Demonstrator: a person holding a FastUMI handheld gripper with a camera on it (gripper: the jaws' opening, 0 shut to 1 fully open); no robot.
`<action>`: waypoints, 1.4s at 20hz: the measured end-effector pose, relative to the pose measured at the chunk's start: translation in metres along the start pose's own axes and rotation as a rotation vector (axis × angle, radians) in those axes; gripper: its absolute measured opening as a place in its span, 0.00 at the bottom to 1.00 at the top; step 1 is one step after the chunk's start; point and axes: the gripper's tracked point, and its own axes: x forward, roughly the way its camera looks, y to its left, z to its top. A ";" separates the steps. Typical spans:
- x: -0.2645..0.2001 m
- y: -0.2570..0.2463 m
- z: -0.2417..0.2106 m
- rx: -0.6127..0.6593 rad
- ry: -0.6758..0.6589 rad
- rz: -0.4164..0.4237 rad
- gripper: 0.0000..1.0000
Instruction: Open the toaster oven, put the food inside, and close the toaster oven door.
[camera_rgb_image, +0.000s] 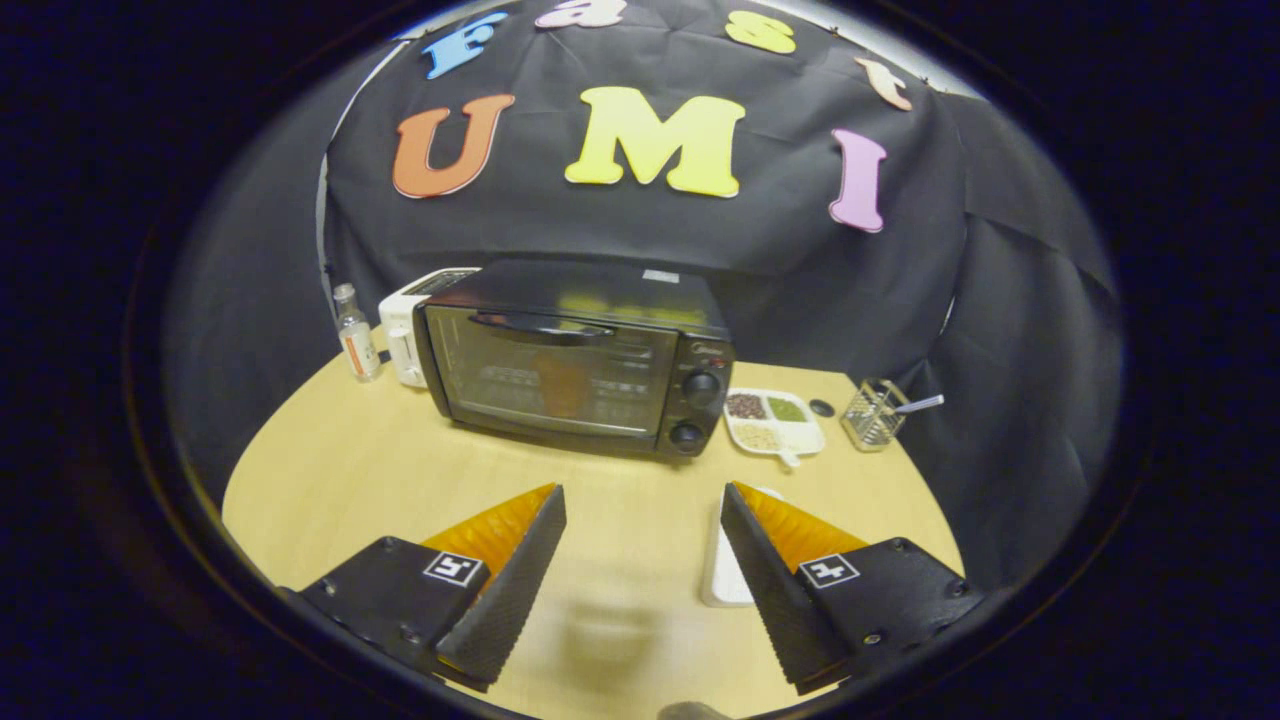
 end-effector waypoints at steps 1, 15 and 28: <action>-0.012 -0.014 0.008 0.004 -0.015 -0.013 1.00; -0.201 -0.202 0.171 0.099 -0.490 -0.028 1.00; -0.224 -0.255 0.154 0.152 -0.573 0.037 1.00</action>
